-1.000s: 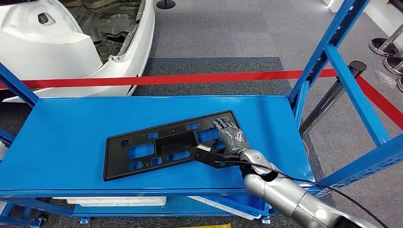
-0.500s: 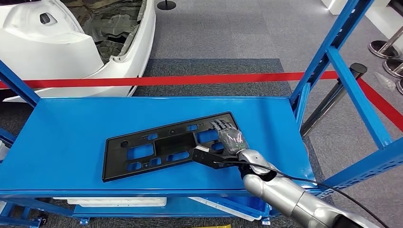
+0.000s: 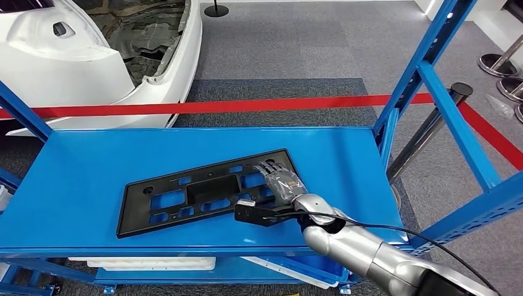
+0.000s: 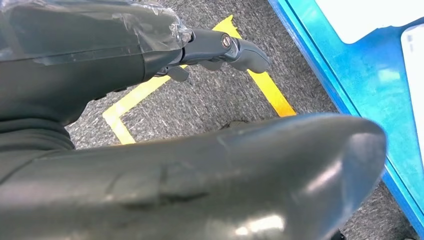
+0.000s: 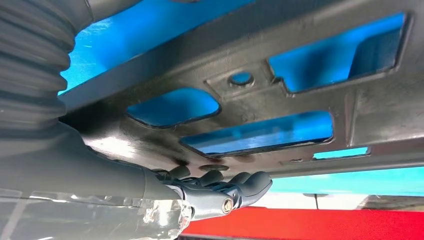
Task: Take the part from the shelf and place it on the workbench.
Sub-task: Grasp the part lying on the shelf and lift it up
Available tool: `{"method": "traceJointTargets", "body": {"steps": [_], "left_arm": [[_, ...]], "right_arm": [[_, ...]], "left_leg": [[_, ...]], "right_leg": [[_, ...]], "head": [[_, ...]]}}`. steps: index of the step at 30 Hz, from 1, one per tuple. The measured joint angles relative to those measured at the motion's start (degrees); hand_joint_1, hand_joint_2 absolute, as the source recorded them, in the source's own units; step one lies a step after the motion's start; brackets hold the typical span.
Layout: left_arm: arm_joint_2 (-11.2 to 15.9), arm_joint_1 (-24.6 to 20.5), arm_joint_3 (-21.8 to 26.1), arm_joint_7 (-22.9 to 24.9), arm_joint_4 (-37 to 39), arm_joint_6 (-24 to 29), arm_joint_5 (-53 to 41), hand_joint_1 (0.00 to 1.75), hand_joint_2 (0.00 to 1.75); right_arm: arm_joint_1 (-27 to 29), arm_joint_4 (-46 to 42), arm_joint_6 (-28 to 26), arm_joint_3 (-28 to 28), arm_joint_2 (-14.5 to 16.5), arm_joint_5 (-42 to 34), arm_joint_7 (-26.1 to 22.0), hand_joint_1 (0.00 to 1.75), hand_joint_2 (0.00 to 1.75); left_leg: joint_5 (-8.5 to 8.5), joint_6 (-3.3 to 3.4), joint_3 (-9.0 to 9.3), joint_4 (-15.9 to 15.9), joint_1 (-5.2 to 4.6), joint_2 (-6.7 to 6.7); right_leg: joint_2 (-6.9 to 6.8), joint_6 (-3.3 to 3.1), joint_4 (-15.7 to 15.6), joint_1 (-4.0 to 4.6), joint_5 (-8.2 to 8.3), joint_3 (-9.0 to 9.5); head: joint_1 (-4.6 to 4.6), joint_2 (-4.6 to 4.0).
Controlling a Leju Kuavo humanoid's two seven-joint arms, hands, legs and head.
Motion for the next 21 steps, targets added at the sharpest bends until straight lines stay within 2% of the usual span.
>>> {"method": "traceJointTargets", "body": {"steps": [8, 16, 18, 19, 21], "left_arm": [[0.0, 0.0, 0.0, 0.0, 0.0, 0.4, 0.2, 0.00, 0.00], [0.0, -0.1, 0.0, 0.0, 0.0, 0.6, 0.4, 0.00, 0.00], [0.0, -0.1, 0.0, 0.0, 0.0, 0.6, 0.5, 0.00, 0.00], [0.0, -0.1, 0.0, -0.1, 0.0, 0.6, 0.6, 0.00, 0.00], [0.0, -0.1, 0.0, -0.2, 0.0, 0.7, 0.8, 0.00, 0.00]], "right_arm": [[-0.5, 1.2, -2.2, 1.6, 0.9, 6.3, 2.7, 0.00, 1.75], [-0.8, 2.4, -2.2, 1.7, 1.4, 8.5, 4.7, 0.01, 1.75], [-0.9, 2.7, -2.3, 1.7, 1.5, 8.8, 5.1, 0.11, 1.75], [-0.9, 3.0, -2.3, 1.7, 1.5, 9.0, 5.3, 0.23, 1.75], [-0.9, 3.7, -3.0, 1.8, 1.6, 9.3, 5.9, 0.67, 1.75]], "left_leg": [[-0.02, -0.10, 0.26, -0.1, 0.10, 0.00], [-0.03, -0.10, 0.45, -0.1, 0.12, 0.02], [-0.03, -0.10, 0.48, -0.1, 0.12, 0.03], [-0.03, -0.10, 0.50, -0.1, 0.12, 0.03], [-0.03, -0.09, 0.54, -0.1, 0.13, 0.04]], "right_leg": [[0.00, -0.06, 0.0, 0.00, -0.04, 0.23], [0.01, -0.06, 0.0, 0.00, -0.08, 0.41], [0.01, -0.07, 0.0, 0.00, -0.08, 0.44], [0.01, -0.07, 0.0, 0.00, -0.08, 0.46], [0.01, -0.06, -0.1, -0.01, -0.08, 0.52]], "head": [[0.00, 0.00], [0.00, 0.00], [0.00, 0.00], [0.00, 0.00], [0.00, 0.00]]}}
